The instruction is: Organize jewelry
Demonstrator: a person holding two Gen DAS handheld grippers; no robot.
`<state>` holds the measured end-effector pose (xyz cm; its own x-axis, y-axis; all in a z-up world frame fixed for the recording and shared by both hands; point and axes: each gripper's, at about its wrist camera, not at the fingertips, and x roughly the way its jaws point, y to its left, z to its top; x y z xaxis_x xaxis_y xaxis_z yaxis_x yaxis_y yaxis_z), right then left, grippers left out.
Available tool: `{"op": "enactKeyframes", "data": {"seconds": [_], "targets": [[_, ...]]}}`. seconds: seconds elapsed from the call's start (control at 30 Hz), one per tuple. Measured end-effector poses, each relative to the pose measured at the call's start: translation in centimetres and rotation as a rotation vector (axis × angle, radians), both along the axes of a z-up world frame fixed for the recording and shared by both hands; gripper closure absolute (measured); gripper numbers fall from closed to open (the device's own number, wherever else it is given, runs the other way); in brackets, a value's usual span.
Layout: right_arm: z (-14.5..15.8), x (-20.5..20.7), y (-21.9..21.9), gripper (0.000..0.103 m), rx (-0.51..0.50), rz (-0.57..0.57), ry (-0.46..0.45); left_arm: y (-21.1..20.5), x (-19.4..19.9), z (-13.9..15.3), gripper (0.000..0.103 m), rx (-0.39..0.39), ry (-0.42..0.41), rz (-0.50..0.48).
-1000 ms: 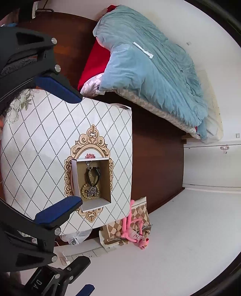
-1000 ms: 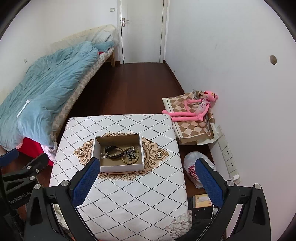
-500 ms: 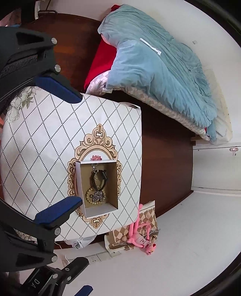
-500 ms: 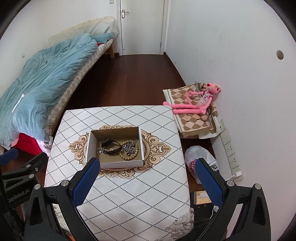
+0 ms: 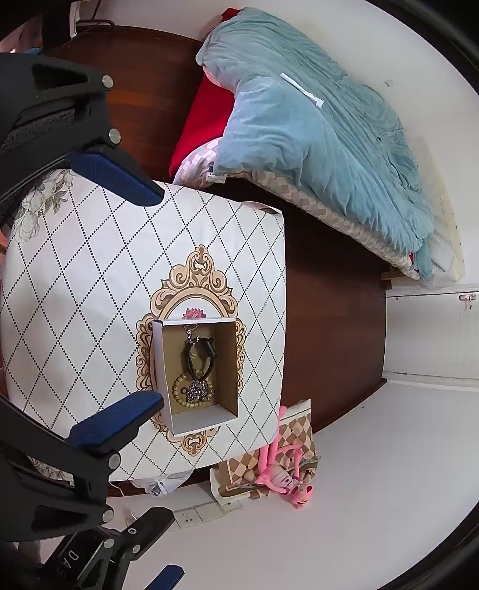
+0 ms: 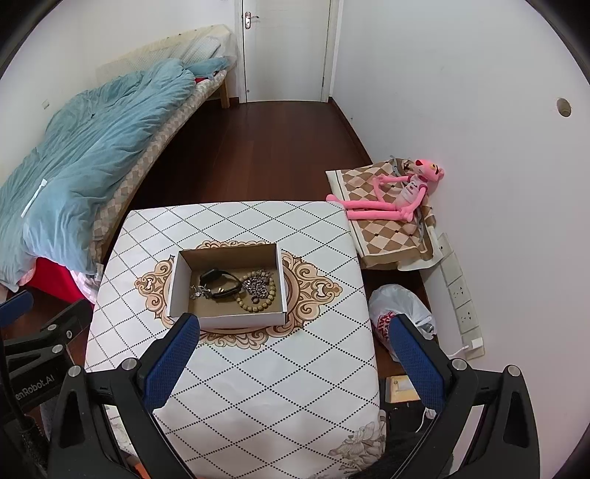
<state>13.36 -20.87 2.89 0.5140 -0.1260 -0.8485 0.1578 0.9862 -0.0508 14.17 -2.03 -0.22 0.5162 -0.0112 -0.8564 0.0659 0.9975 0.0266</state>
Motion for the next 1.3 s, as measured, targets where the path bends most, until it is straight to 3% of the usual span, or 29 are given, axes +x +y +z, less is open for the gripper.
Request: {"op": "enactKeyframes", "data": {"seconds": [1.3], "targets": [[-0.66, 0.13, 0.29, 0.0, -0.001, 0.006, 0.008, -0.37, -0.43, -0.2, 0.001, 0.001, -0.004, -0.01]]}}
